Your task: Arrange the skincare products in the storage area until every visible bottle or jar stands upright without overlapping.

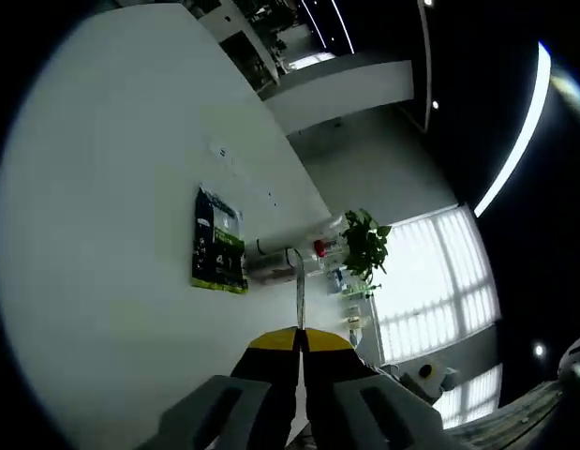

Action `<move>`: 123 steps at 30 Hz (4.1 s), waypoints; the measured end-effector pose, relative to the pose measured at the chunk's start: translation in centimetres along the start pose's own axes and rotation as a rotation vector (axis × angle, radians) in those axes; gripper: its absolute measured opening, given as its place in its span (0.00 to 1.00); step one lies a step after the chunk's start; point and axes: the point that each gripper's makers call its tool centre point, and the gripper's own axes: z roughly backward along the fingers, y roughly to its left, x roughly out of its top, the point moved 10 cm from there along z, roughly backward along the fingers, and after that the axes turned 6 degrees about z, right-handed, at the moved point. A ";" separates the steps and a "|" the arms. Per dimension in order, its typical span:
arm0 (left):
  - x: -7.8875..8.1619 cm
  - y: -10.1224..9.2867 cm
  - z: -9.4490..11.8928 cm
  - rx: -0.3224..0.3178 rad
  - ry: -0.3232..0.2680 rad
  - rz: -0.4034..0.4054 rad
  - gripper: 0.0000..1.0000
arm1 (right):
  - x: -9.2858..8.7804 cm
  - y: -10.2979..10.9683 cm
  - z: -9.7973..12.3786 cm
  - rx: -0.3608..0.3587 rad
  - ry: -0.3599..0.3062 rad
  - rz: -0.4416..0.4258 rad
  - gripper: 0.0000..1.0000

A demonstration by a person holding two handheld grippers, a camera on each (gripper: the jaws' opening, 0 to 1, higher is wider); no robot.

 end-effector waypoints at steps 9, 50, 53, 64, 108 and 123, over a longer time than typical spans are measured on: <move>2.0 1.1 -1.3 0.042 -0.014 0.012 0.00 | -0.7 -1.2 1.0 -0.066 0.004 -0.054 0.80; 8.4 7.1 -5.8 0.192 -0.111 0.111 0.00 | -0.9 -4.1 0.2 -0.135 0.093 -0.106 0.79; 9.0 7.6 -6.4 0.198 -0.115 0.120 0.00 | -1.0 -4.3 0.2 -0.143 0.096 -0.119 0.79; 11.4 7.9 -7.9 0.207 -0.124 0.090 0.00 | -1.4 -5.1 0.2 -0.163 0.132 -0.143 0.79; 12.3 8.2 -8.1 0.481 -0.073 0.095 0.10 | -2.6 -4.1 0.7 -0.137 0.149 -0.167 0.79; 12.7 7.9 -5.9 0.541 -0.114 0.021 0.24 | -3.2 -2.8 1.7 -0.142 0.123 -0.166 0.79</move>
